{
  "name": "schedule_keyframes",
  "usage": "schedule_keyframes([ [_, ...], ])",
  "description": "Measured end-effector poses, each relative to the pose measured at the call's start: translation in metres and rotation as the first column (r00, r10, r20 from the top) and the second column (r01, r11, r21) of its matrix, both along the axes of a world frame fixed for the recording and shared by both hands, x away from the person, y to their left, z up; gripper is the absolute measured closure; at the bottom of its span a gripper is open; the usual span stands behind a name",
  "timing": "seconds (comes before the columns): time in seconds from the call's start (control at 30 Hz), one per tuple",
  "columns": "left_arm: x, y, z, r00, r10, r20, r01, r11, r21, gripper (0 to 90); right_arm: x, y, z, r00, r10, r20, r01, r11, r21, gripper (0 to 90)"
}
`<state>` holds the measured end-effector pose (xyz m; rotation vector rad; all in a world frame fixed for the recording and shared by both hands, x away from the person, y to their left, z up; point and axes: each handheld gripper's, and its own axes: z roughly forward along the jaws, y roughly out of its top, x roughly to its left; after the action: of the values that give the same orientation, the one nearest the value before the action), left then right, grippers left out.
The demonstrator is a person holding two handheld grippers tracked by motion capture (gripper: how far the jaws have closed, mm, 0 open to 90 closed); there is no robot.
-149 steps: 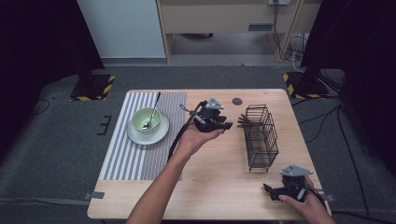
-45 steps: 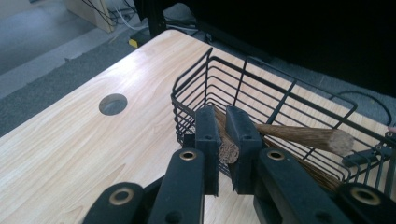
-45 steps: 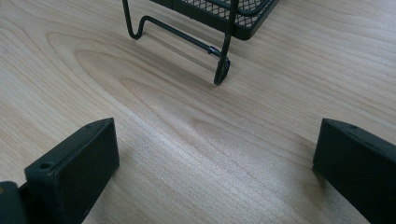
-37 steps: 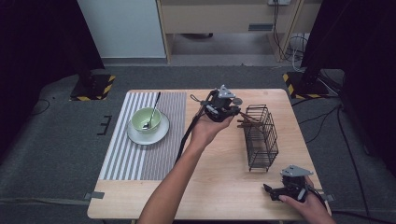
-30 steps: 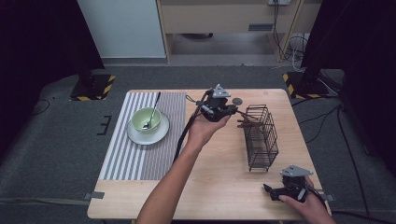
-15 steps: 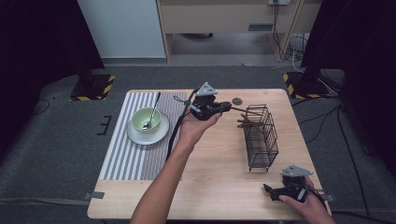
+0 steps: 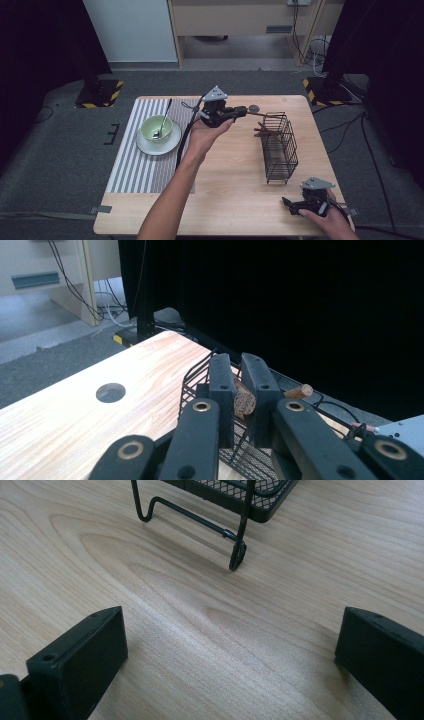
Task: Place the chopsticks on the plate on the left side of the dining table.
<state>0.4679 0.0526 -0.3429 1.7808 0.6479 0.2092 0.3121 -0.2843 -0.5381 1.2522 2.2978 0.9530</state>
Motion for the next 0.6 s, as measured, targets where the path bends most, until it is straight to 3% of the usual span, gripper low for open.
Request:
schedule_keyframes([
  [0.6, 0.0017, 0.0064, 0.0014, 1.0000, 0.008, 0.002, -0.007, 0.9939, -0.110, 83.7, 0.0000, 0.0000, 0.0000, 1.0000, 0.000, 0.000, 0.000, 1.000, 0.000, 0.4],
])
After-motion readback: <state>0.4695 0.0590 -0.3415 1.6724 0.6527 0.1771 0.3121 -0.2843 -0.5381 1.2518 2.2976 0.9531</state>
